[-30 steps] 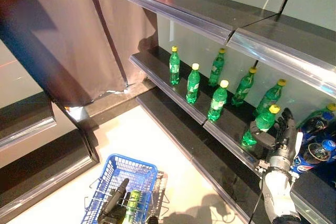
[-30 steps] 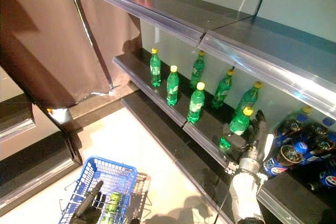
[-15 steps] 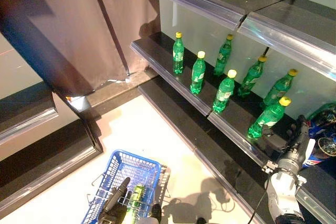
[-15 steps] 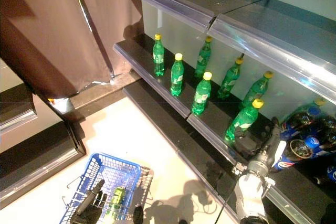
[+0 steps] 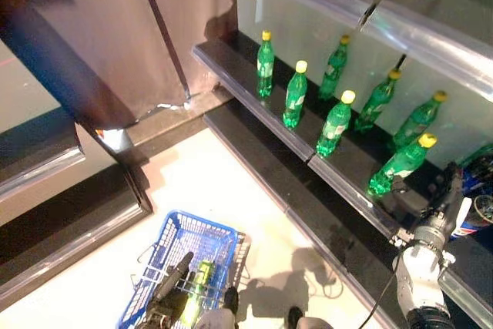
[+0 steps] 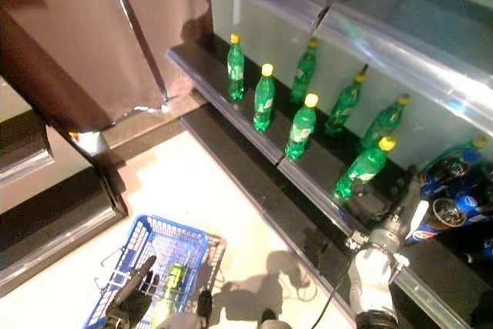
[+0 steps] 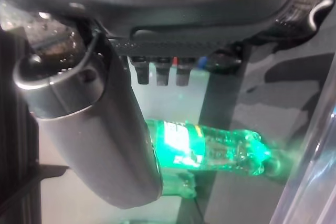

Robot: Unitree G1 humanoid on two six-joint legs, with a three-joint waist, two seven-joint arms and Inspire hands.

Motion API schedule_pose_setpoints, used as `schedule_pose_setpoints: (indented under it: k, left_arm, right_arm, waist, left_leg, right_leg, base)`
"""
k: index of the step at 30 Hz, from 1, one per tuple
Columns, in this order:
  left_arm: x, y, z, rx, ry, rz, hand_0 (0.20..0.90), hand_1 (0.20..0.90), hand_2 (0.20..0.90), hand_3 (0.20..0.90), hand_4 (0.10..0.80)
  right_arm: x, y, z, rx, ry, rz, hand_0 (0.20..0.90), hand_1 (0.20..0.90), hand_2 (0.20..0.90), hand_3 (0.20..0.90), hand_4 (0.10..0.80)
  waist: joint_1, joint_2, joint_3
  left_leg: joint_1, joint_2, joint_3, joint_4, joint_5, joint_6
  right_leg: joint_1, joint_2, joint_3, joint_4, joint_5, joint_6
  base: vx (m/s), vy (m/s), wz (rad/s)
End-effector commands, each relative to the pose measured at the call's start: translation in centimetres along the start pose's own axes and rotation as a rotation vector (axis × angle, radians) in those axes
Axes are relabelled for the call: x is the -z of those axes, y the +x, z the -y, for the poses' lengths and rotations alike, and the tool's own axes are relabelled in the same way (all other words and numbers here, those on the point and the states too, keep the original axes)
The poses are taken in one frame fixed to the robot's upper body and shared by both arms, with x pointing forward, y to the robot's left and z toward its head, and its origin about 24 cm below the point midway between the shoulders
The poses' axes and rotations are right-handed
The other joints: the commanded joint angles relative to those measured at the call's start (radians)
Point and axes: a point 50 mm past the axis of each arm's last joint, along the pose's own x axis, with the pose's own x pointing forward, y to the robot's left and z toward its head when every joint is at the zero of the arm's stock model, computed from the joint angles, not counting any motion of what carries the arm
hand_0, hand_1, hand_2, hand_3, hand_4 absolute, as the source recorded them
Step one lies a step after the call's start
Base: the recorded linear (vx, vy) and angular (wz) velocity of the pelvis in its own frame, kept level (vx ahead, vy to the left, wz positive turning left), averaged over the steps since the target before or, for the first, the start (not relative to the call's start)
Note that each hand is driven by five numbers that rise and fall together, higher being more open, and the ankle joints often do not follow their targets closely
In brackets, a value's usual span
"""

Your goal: Pick up the drink and place into the basket.

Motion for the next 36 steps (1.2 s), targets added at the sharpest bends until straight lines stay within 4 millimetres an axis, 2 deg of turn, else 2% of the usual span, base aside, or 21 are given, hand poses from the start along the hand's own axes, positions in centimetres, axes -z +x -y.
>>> schedule_pose_setpoints:
  k: [1, 6, 16, 30, 36]
  left_arm:
    - [-5.5, 0.8, 6.1, 0.33, 0.122, 0.175, 0.3, 0.3, 0.3, 0.2, 0.1]
    - [-5.4, 1.0, 6.6, 0.341, 0.127, 0.17, 0.3, 0.3, 0.3, 0.2, 0.1]
    - [-5.7, 0.7, 6.0, 0.33, 0.139, 0.171, 0.3, 0.3, 0.3, 0.2, 0.1]
    - [-6.0, 0.3, 4.8, 0.298, 0.178, 0.133, 0.3, 0.3, 0.3, 0.2, 0.1]
    - [-6.1, -0.1, 3.8, 0.265, 0.197, 0.108, 0.3, 0.3, 0.3, 0.2, 0.1]
  right_arm:
    - [-5.9, 3.3, -0.2, 0.017, 0.071, 0.267, 0.9, 0.9, 0.9, 0.9, 0.8]
    - [-6.1, 3.6, -0.4, -0.005, 0.066, 0.263, 0.9, 0.9, 0.9, 0.9, 0.8]
    - [-5.8, 3.7, -0.6, -0.03, 0.043, 0.245, 0.9, 0.9, 0.9, 0.9, 0.8]
    - [-5.1, 4.3, 0.3, -0.007, 0.029, 0.174, 0.9, 0.9, 0.9, 0.9, 0.8]
    - [-3.9, 4.7, 0.9, -0.012, 0.064, 0.062, 0.9, 0.9, 0.9, 0.9, 0.8]
  waist:
    - [0.041, -0.012, -0.031]
    - [0.044, -0.011, -0.007]
    - [0.057, -0.011, 0.017]
    - [0.083, -0.008, -0.006]
    - [0.097, -0.007, -0.023]
  left_leg:
    - [-0.087, -0.104, -0.018, 0.302, -0.229, 0.122]
    - [-0.146, -0.108, -0.021, 0.375, -0.247, 0.125]
    - [-0.199, -0.105, -0.027, 0.426, -0.25, 0.118]
    - [-0.18, -0.1, -0.046, 0.427, -0.25, 0.101]
    - [-0.141, -0.098, -0.057, 0.394, -0.239, 0.095]
  right_leg:
    - [-0.114, -0.01, -0.043, 0.149, 0.054, -0.035]
    - [-0.148, -0.012, -0.038, 0.194, 0.049, -0.041]
    - [-0.162, -0.009, -0.033, 0.209, 0.05, -0.039]
    - [-0.125, -0.008, -0.046, 0.209, 0.037, -0.033]
    - [-0.102, -0.004, -0.053, 0.201, 0.035, -0.03]
  base:
    - [-0.103, -0.034, -0.03]
    - [-0.035, -0.012, 0.01]
    - [0.0, 0.0, 0.0]
    - [0.06, -0.013, 0.02]
    - [0.102, -0.007, 0.03]
